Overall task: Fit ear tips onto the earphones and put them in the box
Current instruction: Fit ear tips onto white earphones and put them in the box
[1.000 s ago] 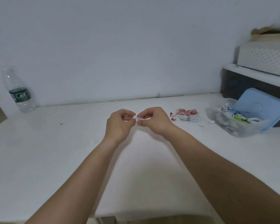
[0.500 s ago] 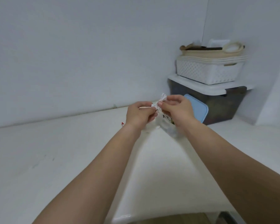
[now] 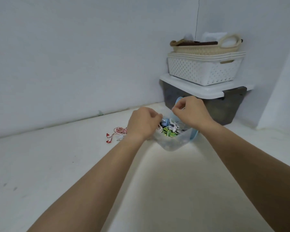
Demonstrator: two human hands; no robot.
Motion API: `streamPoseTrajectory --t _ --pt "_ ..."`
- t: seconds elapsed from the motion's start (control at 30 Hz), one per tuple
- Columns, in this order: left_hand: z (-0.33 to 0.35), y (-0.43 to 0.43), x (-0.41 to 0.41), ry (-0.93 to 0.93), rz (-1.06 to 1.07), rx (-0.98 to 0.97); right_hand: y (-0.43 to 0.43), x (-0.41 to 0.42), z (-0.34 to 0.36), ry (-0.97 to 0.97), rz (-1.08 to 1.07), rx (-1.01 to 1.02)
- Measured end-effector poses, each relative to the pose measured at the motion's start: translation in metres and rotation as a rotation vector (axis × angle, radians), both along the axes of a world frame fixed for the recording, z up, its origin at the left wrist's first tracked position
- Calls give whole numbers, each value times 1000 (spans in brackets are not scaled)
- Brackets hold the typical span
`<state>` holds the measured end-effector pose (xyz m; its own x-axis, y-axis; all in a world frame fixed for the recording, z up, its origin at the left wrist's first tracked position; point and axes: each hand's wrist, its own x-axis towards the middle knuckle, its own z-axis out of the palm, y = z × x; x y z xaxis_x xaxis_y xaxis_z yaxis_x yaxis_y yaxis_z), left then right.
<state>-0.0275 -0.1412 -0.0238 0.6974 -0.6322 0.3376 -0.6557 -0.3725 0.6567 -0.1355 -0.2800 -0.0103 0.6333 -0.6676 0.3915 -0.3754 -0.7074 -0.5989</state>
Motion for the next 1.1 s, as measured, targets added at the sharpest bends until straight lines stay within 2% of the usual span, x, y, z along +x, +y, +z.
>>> streamPoseTrajectory --t 0.13,0.4,0.6,0.7,0.83,0.93,1.1 --pt "-9 21 23 106 71 -150 18 10 0 -78 72 42" --pt "-47 96 56 208 221 -110 92 58 -16 -135 239 16" --pt "-66 132 60 206 133 -288 113 92 -55 226 174 -16" --pt "-65 140 63 212 113 -370 121 99 -67 258 188 -87" --pt "-69 146 71 318 160 -422 123 103 -74 308 146 -172" --pt "-69 151 77 350 205 -444 121 106 -71 254 144 -134" --pt "-70 158 74 397 255 -447 121 104 -47 -95 225 237"
